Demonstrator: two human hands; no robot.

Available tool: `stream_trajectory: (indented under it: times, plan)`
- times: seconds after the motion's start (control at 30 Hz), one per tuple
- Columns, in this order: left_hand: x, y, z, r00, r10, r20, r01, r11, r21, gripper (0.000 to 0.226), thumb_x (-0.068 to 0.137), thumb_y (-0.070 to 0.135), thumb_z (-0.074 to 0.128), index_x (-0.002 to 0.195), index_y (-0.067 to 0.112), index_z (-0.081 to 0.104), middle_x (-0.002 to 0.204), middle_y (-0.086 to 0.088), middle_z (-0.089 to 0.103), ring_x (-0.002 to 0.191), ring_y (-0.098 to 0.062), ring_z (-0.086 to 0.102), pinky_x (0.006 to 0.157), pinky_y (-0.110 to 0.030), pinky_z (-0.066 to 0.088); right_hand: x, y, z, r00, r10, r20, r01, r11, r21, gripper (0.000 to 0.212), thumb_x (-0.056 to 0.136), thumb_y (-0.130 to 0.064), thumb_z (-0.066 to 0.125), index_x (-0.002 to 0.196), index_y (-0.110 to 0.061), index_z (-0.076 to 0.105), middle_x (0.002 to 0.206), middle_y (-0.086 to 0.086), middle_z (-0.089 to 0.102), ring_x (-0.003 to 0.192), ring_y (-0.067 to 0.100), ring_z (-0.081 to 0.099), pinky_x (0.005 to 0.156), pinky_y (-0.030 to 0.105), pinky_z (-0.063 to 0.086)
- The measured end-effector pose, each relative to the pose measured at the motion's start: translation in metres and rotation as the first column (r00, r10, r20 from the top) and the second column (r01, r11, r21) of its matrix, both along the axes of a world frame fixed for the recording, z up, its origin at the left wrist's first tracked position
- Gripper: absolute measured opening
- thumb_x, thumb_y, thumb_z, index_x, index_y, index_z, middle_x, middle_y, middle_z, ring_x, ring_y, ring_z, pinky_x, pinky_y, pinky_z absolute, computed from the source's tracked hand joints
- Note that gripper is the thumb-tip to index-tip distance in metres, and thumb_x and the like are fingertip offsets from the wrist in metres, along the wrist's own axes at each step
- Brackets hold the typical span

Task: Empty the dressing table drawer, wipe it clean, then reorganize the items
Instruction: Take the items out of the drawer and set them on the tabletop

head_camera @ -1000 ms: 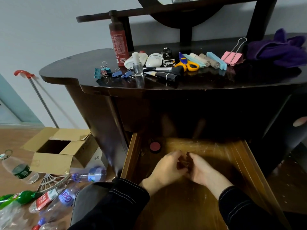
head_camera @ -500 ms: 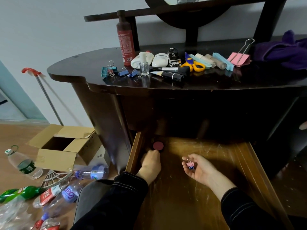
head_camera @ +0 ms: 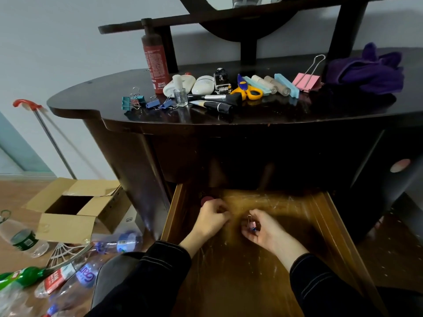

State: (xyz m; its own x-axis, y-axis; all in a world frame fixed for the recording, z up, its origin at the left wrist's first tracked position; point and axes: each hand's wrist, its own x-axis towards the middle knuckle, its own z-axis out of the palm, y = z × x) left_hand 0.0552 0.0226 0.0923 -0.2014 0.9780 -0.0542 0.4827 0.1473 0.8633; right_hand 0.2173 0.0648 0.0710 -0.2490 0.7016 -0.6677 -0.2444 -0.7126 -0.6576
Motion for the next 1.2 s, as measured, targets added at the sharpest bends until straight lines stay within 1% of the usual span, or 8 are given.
stream_trajectory:
  times: [0.1,0.17,0.27,0.37,0.43,0.6,0.83,1.2]
  plan:
    - [0.020,-0.009,0.010,0.899,-0.123,0.421,0.138,0.990,-0.005,0.005,0.090,0.003,0.065,0.092,-0.001,0.068,0.081,-0.019,0.071,0.073,-0.029,0.069,0.066,-0.037,0.058,-0.004,-0.001,0.000,0.996,-0.004,-0.091,-0.004,0.997,-0.081,0.028,0.103,-0.029,0.054,0.112,-0.004,0.062,0.090,0.018,0.070,0.077,0.030,0.070,0.060,0.038,0.059]
    - [0.028,-0.015,0.011,0.872,-0.213,0.441,0.235,0.972,0.006,0.010,0.094,0.002,0.062,0.098,-0.001,0.070,0.087,-0.024,0.071,0.080,-0.033,0.070,0.069,-0.036,0.059,-0.003,-0.002,0.002,0.986,0.046,-0.160,-0.063,0.992,-0.105,0.034,0.103,-0.032,0.053,0.113,-0.002,0.066,0.075,0.017,0.071,0.063,0.030,0.069,0.064,0.039,0.060]
    - [0.032,-0.018,0.009,0.883,-0.242,0.402,0.223,0.970,0.094,0.016,0.095,0.000,0.058,0.095,0.005,0.073,0.085,-0.026,0.071,0.076,-0.034,0.071,0.064,-0.035,0.059,-0.003,-0.003,0.004,0.982,0.018,-0.189,-0.039,0.994,-0.105,0.035,0.102,-0.029,0.054,0.111,0.001,0.069,0.091,0.022,0.075,0.073,0.031,0.074,0.064,0.040,0.062]
    - [0.019,-0.008,0.001,0.970,0.056,0.237,-0.100,0.979,0.180,0.020,0.091,0.000,0.053,0.088,0.011,0.070,0.077,-0.008,0.071,0.065,-0.023,0.068,0.058,-0.039,0.056,-0.002,-0.002,0.005,0.992,-0.073,-0.103,0.063,0.993,-0.098,0.031,0.102,-0.025,0.055,0.111,0.003,0.067,0.093,0.019,0.067,0.074,0.023,0.064,0.043,0.027,0.053]
    - [0.002,0.006,-0.006,0.974,0.227,-0.009,-0.222,0.959,0.174,0.021,0.090,0.004,0.054,0.091,0.016,0.070,0.088,-0.001,0.070,0.079,-0.020,0.067,0.067,-0.032,0.055,0.000,0.001,0.006,0.997,-0.057,-0.060,0.052,0.996,-0.070,0.028,0.102,-0.023,0.053,0.109,0.001,0.065,0.085,0.015,0.064,0.065,0.019,0.057,0.039,0.023,0.047]
    - [-0.035,0.047,-0.021,0.821,0.067,-0.566,-0.137,0.987,-0.081,0.042,0.096,0.014,0.048,0.137,0.018,0.057,0.137,-0.011,0.045,0.125,-0.034,0.044,0.103,-0.038,0.043,0.000,0.001,0.005,0.999,0.019,-0.051,-0.021,0.999,-0.033,0.029,0.102,-0.022,0.052,0.099,0.000,0.071,0.068,0.010,0.067,0.055,0.015,0.057,0.043,0.022,0.047]
    - [-0.045,0.076,-0.021,0.887,-0.033,-0.461,-0.132,0.938,-0.321,0.033,0.103,0.019,0.042,0.124,0.005,0.063,0.126,-0.015,0.064,0.112,-0.032,0.061,0.085,-0.032,0.047,0.000,0.005,0.004,0.999,-0.012,-0.045,0.012,1.000,0.008,0.030,0.101,-0.022,0.053,0.095,-0.001,0.073,0.061,0.007,0.069,0.053,0.015,0.059,0.045,0.024,0.050]
    - [-0.038,0.048,-0.017,0.847,0.059,-0.529,-0.112,0.991,-0.069,0.025,0.092,0.012,0.052,0.108,0.008,0.070,0.118,-0.009,0.058,0.100,-0.030,0.059,0.082,-0.036,0.052,0.000,0.008,0.005,0.999,0.033,-0.025,-0.033,0.999,0.022,0.031,0.101,-0.025,0.054,0.095,-0.002,0.073,0.062,0.007,0.068,0.045,0.012,0.056,0.039,0.021,0.042]
